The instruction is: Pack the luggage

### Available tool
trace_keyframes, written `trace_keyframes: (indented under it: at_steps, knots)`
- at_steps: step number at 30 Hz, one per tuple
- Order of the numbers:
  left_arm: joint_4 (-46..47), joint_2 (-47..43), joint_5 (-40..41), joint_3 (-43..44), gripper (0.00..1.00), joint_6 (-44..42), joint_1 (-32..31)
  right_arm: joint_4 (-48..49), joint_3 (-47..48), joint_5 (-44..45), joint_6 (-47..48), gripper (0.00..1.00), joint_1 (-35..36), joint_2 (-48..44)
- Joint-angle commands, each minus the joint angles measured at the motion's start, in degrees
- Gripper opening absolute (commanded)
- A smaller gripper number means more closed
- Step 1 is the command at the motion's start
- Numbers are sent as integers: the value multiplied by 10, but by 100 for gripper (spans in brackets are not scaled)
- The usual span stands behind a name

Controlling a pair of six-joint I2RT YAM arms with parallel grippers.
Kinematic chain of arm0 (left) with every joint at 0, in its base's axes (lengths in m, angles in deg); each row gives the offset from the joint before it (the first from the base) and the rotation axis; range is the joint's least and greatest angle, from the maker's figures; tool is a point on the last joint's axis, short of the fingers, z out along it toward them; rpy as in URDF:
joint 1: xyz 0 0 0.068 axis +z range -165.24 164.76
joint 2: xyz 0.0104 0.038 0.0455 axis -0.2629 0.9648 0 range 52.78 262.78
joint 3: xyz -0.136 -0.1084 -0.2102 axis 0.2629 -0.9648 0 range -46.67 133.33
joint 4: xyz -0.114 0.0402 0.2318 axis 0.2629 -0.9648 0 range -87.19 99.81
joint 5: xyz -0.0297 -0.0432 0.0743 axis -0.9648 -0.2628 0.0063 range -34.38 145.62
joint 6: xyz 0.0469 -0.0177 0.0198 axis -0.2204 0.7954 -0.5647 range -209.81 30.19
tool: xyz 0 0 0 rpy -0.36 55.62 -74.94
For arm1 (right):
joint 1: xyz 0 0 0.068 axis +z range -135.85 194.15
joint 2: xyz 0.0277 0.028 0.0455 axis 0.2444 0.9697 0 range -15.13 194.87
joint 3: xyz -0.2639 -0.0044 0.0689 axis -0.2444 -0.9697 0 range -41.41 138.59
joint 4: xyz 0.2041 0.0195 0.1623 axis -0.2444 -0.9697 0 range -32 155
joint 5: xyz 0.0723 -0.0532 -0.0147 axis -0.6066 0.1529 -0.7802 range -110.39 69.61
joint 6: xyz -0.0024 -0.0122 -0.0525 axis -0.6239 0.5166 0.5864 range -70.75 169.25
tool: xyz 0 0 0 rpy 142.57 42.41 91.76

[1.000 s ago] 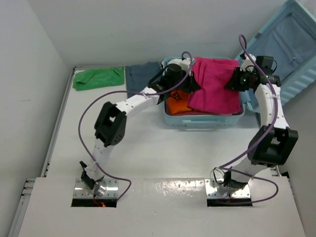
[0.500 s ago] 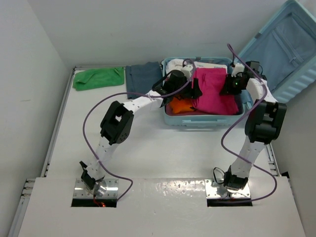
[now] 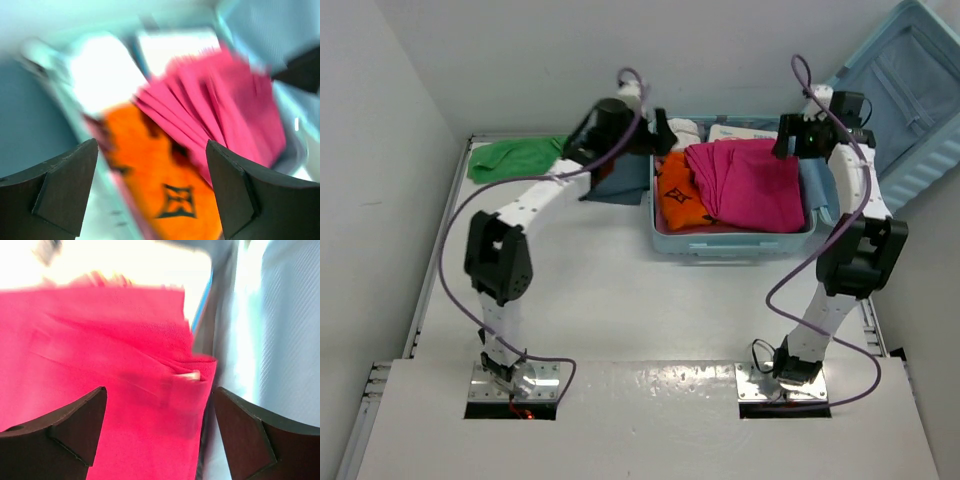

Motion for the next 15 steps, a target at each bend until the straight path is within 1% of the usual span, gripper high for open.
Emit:
trace_keyframes:
  at_steps: [1,2,4,5,7,8,9,10,12,15]
  knots:
    - [-15,-77,33,-1,90,-14,38,34,62,-7,-48,86,24,-63]
    - [-24,-89,40,-1,90,-14,52,32,73,-11,-53,84,43,-63]
    - [-35,-94,69,-28,90,-14,68,29,77,-17,-76,81,58,-60]
    - [-46,-100,75,-39,90,3,78,29,76,-24,-83,78,75,-57]
    - [-66,-88,75,-52,90,33,116,28,73,-56,-108,78,87,-52]
    - [-87,-79,61,-60,90,50,132,29,66,-68,-138,78,103,-51]
    - [-87,-74,31,-71,90,86,163,30,57,-83,-146,78,108,-52]
    - [-77,-74,22,-105,90,99,175,36,53,-95,-155,78,118,-53]
    - [-44,-74,0,-141,90,120,205,37,35,-102,-174,78,140,-60]
    - [-38,-34,-22,-141,90,133,228,29,25,-111,-179,78,155,-69]
